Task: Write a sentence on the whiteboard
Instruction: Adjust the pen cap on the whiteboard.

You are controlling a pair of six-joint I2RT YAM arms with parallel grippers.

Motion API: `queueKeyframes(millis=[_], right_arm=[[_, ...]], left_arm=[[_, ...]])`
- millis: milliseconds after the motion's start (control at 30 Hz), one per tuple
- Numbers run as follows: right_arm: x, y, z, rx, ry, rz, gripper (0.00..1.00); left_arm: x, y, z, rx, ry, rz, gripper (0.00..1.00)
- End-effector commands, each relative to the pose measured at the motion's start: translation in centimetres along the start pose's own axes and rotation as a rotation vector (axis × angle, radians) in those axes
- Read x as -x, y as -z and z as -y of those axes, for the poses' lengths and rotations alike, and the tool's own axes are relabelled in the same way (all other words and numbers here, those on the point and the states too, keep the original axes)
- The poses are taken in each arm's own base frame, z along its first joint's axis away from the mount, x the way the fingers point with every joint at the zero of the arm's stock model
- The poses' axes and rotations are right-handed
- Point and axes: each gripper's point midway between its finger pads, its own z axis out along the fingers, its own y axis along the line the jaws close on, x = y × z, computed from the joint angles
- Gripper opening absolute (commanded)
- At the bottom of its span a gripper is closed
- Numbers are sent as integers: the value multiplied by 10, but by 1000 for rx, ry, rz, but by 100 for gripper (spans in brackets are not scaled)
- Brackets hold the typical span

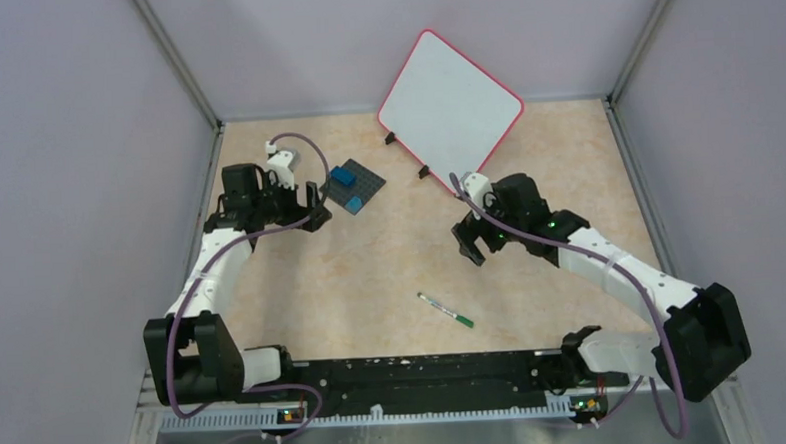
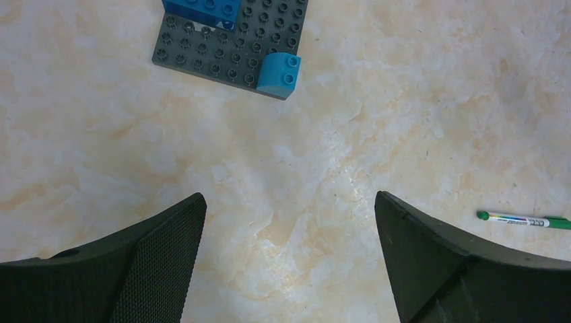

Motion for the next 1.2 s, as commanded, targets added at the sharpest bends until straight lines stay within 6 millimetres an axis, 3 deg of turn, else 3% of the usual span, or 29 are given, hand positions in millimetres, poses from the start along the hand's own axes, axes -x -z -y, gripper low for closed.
queueKeyframes(millis=[0,100,233,333,467,767,967,1167], right_arm=[[65,-6,-5,0,53,123,90],[101,-19,-1,-21,45,162,80],[140,-45,13,-103,42,187,50],[162,-73,24,-151,21,185,37],[175,-111,34,-185,2,177,31],[181,-192,57,-263,-26,139,30],[177,-232,69,-312,-28,119,30],[166,-252,80,-350,-24,91,29]], left_arm=[[16,6,-1,34,-18,66,99],[18,7,2,24,-14,71,99],[19,8,-1,42,-12,75,99],[19,10,-1,52,-5,80,99],[20,14,-3,74,-11,92,99],[16,14,-7,78,2,87,99],[12,13,-9,75,9,79,99],[12,14,-10,79,17,80,99]])
